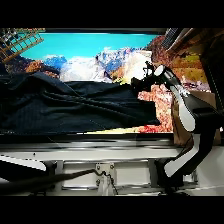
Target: Fold the clothes and pants, and hang the long-sleeved shirts on hangers.
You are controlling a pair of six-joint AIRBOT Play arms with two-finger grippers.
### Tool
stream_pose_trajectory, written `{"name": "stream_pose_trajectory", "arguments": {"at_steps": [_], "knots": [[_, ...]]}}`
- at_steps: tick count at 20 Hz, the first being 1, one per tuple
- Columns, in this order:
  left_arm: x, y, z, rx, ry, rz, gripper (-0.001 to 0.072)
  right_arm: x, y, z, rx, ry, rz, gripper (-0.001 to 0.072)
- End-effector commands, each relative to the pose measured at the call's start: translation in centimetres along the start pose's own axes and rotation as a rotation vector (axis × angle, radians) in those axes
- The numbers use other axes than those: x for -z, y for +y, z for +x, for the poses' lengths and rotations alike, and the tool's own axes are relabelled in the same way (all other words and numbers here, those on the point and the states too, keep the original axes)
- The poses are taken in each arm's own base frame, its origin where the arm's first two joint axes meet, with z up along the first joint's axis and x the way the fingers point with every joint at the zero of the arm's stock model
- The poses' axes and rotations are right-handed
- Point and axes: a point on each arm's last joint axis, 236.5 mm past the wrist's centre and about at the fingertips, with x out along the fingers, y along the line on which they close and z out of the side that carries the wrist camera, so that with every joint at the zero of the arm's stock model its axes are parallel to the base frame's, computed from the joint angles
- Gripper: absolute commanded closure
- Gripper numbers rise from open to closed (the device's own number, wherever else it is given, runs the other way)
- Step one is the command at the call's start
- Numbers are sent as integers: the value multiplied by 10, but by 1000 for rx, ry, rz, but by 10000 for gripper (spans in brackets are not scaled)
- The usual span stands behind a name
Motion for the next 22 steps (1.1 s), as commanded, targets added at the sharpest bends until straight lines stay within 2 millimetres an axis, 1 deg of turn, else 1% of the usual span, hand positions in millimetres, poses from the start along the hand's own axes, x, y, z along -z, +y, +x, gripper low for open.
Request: {"name": "stream_pose_trajectory", "arguments": {"at_steps": [1,2,3,4,5,6,7,8,9,10,11,12,13,15,17,19,20,22], "knots": [[-2,0,-2,-2,-8,1,691,-6,5,-29,23,-18,-54,684],[-6,3,-4,-7,-23,-1,690,-15,4,-52,46,-55,-80,686],[-12,6,-9,-15,-46,-4,690,-28,1,-82,68,-119,-113,686],[-20,12,-17,-25,-74,-9,690,-41,-3,-115,82,-193,-121,686],[-25,17,-25,-34,-96,-15,691,-54,-5,-153,82,-275,-113,686],[-30,22,-33,-42,-114,-20,691,-62,-8,-186,80,-345,-102,686],[-34,26,-42,-49,-129,-25,691,-65,-11,-220,81,-410,-93,686],[-38,29,-51,-56,-145,-28,691,-63,-13,-246,86,-456,-87,686],[-42,32,-60,-62,-162,-30,691,-56,-14,-271,92,-488,-83,686],[-46,35,-69,-69,-179,-33,691,-48,-13,-289,96,-506,-85,686],[-49,36,-77,-72,-191,-34,693,-37,-8,-304,99,-513,-98,686],[-52,34,-83,-68,-204,-34,693,-26,-2,-314,104,-513,-130,686],[-54,31,-89,-67,-210,-31,693,-14,5,-322,106,-505,-158,686],[-55,24,-98,-63,-214,-19,693,8,12,-334,113,-481,-192,684],[-56,22,-106,-64,-221,-14,693,28,6,-345,170,-458,-201,684],[-56,26,-113,-68,-224,-20,693,50,-2,-357,229,-434,-206,684],[-55,27,-115,-70,-221,-23,693,59,-1,-365,245,-444,-211,684],[-53,32,-117,-73,-216,-32,693,72,7,-381,247,-485,-229,684]]}}
